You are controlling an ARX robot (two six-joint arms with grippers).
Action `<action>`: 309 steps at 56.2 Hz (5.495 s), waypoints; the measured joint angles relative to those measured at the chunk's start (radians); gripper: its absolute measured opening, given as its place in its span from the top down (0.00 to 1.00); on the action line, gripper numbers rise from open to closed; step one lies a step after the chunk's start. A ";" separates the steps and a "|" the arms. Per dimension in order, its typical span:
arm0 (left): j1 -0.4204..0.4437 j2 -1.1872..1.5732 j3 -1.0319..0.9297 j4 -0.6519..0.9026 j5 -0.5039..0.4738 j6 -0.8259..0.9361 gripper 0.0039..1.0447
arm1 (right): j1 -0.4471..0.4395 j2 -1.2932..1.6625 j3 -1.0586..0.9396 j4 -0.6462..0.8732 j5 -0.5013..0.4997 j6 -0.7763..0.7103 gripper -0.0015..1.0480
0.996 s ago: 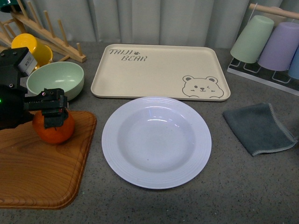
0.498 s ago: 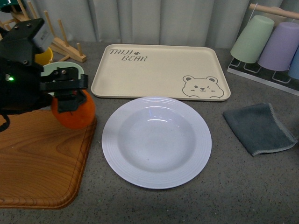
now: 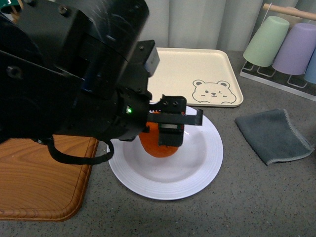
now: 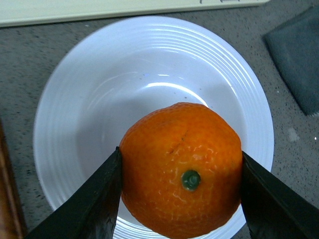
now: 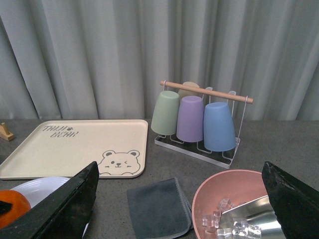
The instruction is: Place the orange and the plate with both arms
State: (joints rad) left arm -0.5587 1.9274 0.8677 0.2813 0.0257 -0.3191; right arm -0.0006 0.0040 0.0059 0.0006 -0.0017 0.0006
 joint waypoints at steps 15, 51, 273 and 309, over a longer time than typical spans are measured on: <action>-0.027 0.101 0.027 0.019 -0.021 -0.007 0.43 | 0.000 0.000 0.000 0.000 0.000 0.000 0.09; 0.011 -0.115 -0.027 0.027 -0.046 -0.057 0.06 | 0.000 0.000 0.000 0.000 0.000 0.000 0.09; 0.556 -1.923 -0.848 -0.281 -0.026 0.313 0.06 | -0.082 1.861 0.635 0.247 -0.735 0.212 0.09; 0.556 -1.923 -0.847 -0.281 -0.026 0.313 0.06 | 0.108 2.179 0.915 0.269 -0.755 0.583 0.09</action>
State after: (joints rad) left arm -0.0025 0.0040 0.0204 0.0006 -0.0002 -0.0063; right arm 0.1070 2.1830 0.9207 0.2699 -0.7563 0.5835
